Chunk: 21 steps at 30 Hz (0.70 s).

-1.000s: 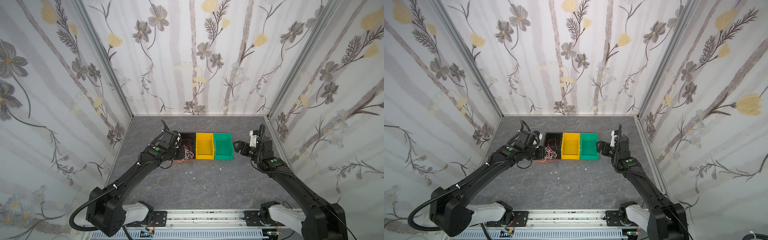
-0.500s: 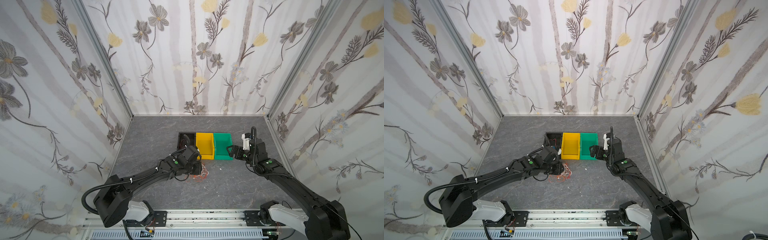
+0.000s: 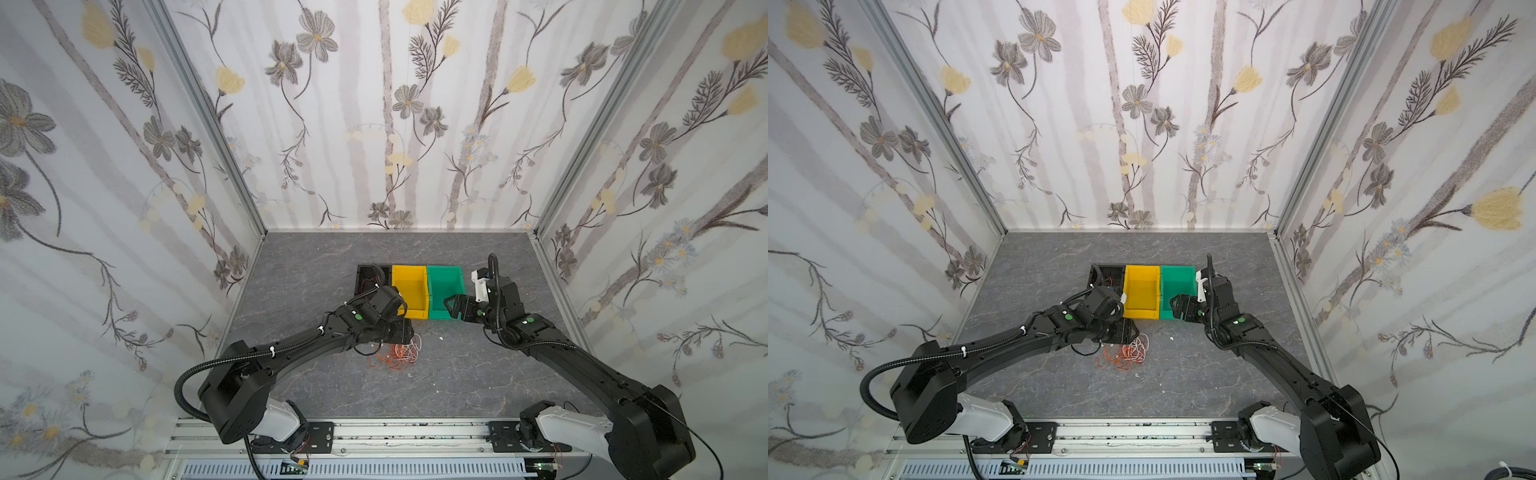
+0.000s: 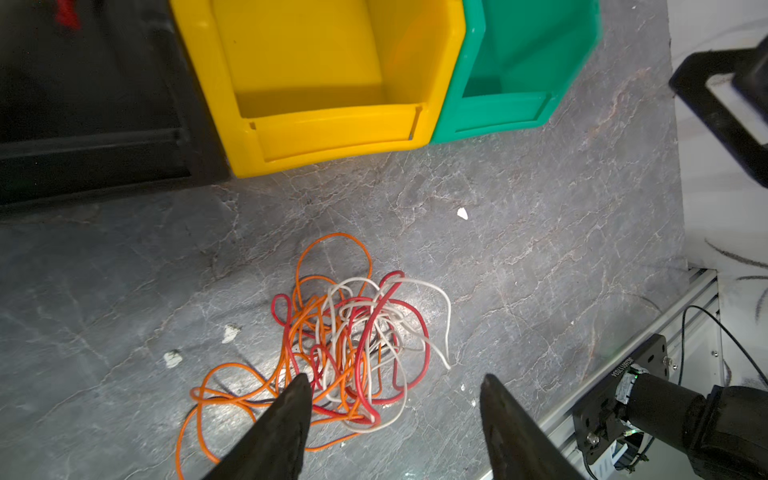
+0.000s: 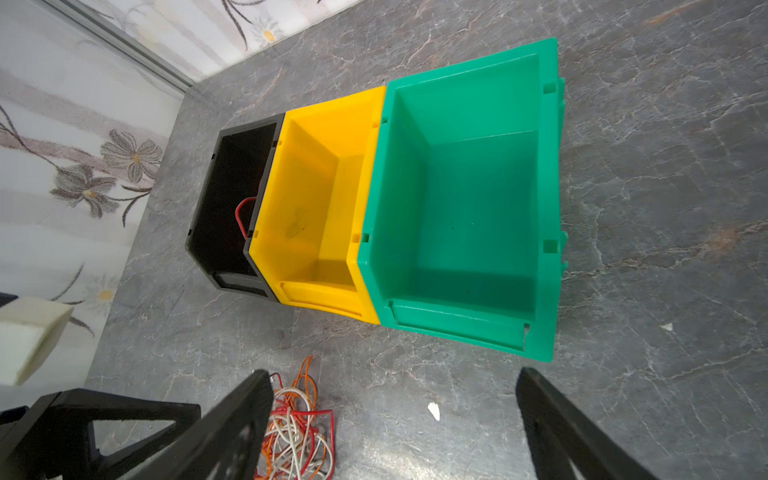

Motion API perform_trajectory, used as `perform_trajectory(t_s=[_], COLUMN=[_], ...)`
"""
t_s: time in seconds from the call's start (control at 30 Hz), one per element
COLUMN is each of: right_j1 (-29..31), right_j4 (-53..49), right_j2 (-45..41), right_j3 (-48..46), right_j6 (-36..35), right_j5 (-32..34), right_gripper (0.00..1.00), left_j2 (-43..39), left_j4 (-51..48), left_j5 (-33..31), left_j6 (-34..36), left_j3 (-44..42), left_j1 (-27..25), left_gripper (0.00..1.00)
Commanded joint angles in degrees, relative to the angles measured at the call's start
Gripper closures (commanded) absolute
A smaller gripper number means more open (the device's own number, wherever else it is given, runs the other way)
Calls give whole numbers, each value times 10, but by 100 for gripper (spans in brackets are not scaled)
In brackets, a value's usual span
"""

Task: Untangle the cables
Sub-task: 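Drag the wire tangle closer with the left gripper while the right gripper approaches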

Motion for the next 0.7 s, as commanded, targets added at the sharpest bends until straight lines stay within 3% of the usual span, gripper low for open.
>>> perform_trajectory(t_s=[0.0,0.27,0.67], right_j1=[8,41,122], right_j4=[-32,-72,-20], right_j2=[10,47,154], right_j3=[13,32,42], right_j6=[1,18,66], right_j5=[-28,-105,-143], right_gripper=[11,26,41], left_j2=[-25,-70,-18], left_j4=[-15,28,84], left_j5=[-2,53,69], left_j6=[-8,-30,-39], left_j3=[-22,-97,-121], left_j1=[11,28,28], left_gripper=[34,32,32])
